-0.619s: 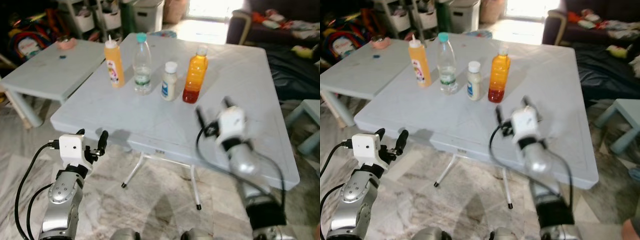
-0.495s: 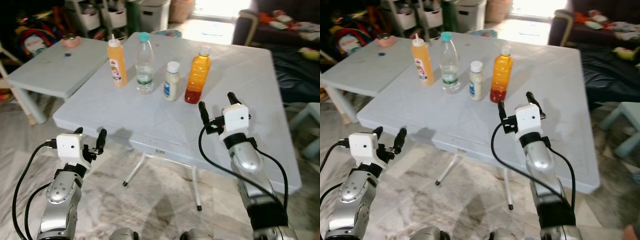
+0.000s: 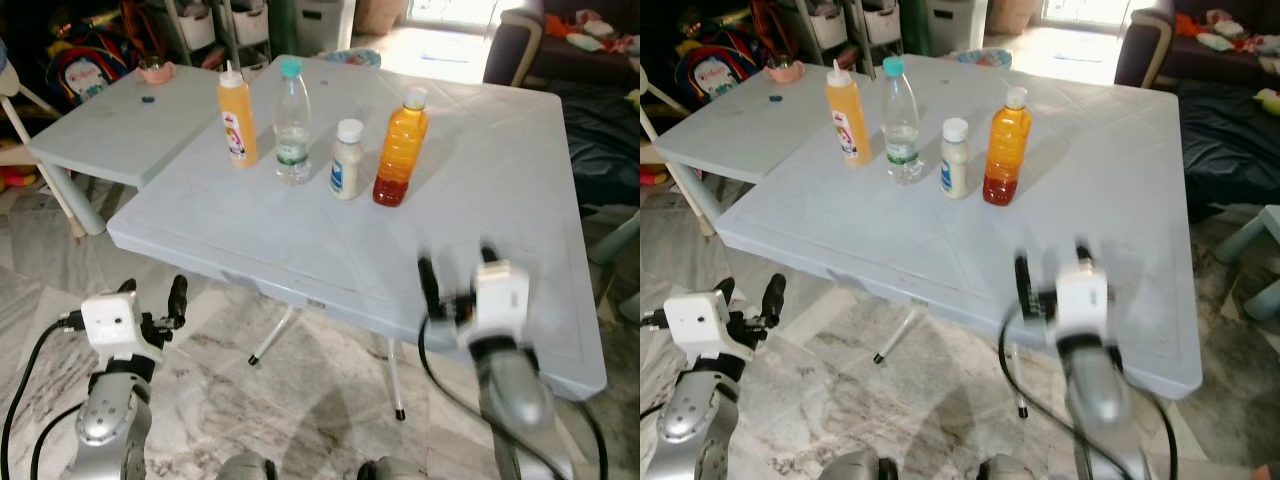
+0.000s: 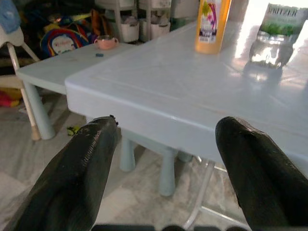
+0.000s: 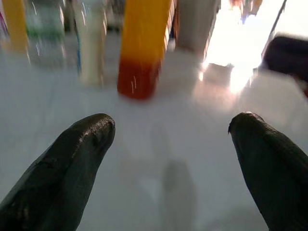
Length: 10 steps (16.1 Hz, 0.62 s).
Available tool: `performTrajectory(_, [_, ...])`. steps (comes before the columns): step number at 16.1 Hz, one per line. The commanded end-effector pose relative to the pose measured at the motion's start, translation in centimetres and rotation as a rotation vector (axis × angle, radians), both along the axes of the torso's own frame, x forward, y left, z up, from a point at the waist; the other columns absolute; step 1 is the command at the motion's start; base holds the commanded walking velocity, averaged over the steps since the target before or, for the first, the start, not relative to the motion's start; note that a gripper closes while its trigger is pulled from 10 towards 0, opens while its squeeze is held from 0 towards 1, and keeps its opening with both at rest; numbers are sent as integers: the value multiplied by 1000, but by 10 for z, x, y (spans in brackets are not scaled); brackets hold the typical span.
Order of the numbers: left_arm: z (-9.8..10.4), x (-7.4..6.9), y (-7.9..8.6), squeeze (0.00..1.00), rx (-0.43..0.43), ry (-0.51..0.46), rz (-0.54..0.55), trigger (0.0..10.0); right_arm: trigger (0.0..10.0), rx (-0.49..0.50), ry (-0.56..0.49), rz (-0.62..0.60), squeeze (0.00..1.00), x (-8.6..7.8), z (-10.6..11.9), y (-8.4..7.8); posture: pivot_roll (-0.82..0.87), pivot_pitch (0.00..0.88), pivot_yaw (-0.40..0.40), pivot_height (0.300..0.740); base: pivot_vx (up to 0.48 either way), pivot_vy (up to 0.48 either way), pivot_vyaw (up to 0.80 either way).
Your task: Restocking fridge
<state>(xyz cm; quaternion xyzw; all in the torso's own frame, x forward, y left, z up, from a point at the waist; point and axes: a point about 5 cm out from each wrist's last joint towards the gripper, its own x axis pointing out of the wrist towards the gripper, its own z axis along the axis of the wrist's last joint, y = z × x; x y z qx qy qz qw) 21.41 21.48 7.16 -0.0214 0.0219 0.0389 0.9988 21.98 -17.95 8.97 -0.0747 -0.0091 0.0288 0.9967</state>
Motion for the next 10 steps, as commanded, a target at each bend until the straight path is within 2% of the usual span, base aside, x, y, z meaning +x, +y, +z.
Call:
performTrajectory(1, [4, 2, -6, 0, 1, -18, -25, 10000, 10000, 19, 1, -23, 0, 1, 1, -5, 41, 0, 36, 740, 0, 0, 0])
performTrajectory(4, [11, 10, -12, 0, -6, -54, -51, 10000, 10000, 5, 27, -28, 0, -1, -5, -6, 43, 0, 40, 740, 0, 0, 0])
performTrajectory(8, [14, 17, -19, 0, -22, -71, -85, 10000, 10000, -8, -9, -9, 0, 7, 2, -3, 33, 0, 43, 740, 283, 0, 0])
performTrajectory(10, [14, 18, -21, 0, -27, -73, -89, 10000, 10000, -12, -20, -6, 0, 11, 5, -4, 30, 0, 39, 740, 339, 0, 416])
